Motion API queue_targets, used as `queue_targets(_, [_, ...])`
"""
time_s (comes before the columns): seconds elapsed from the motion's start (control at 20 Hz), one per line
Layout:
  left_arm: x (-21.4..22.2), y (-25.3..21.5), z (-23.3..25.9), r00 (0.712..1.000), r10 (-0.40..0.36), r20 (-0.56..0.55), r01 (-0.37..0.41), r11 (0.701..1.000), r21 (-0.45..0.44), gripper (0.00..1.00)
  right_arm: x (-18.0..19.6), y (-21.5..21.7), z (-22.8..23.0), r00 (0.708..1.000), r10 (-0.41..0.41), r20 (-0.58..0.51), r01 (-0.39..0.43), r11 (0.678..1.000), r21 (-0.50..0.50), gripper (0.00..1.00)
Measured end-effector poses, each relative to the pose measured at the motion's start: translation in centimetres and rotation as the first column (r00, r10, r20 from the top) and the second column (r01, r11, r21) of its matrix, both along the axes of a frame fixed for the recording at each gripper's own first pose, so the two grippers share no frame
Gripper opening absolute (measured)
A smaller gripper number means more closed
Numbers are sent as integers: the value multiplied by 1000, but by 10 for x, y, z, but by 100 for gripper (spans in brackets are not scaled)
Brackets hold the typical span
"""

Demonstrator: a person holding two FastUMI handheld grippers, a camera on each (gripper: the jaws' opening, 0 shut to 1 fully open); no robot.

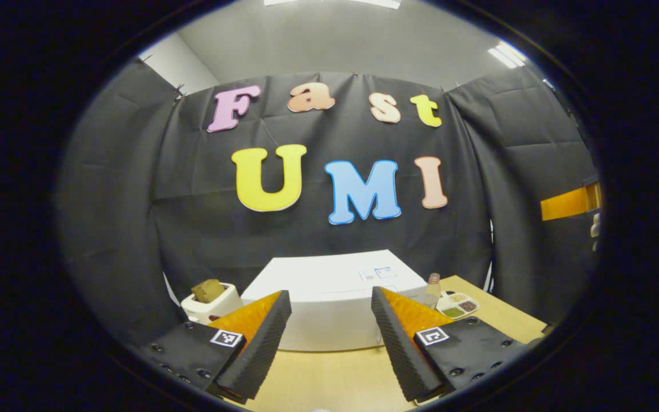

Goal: Open the microwave oven with the left hand, put the food in, and close the microwave oven.

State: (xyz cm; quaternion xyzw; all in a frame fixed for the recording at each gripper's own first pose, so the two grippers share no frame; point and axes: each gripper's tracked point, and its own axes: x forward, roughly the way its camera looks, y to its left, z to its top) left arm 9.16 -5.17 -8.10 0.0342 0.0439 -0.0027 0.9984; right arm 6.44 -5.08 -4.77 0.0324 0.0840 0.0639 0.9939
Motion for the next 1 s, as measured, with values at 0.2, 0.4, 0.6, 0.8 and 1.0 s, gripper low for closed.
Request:
queue_targets(0.2, [-23, 39, 42, 999, 50, 22, -50, 999, -18, 95, 2, 27, 21, 998, 4, 68, -2, 1000, -25, 98])
queue_targets(0.4, [-36, 77, 68, 993, 117, 30, -116, 992, -55, 94, -2, 48, 30, 995, 13, 99, -6, 998, -69, 94])
queue_targets(0.6, [-39, 94, 86, 990, 126, 65, -124, 992, -35, 95, -2, 60, 32, 996, 5, 84, -1, 999, -38, 98])
queue_targets(0.8, [-40, 100, 96, 991, 108, 82, -105, 994, -32, 95, -2, 54, 39, 994, -44, 96, 47, 998, -30, 98])
queue_targets(1.0, [-40, 103, 96, 992, 91, 83, -88, 995, -39, 95, -5, 53, 46, 991, -78, 109, 81, 997, -21, 94])
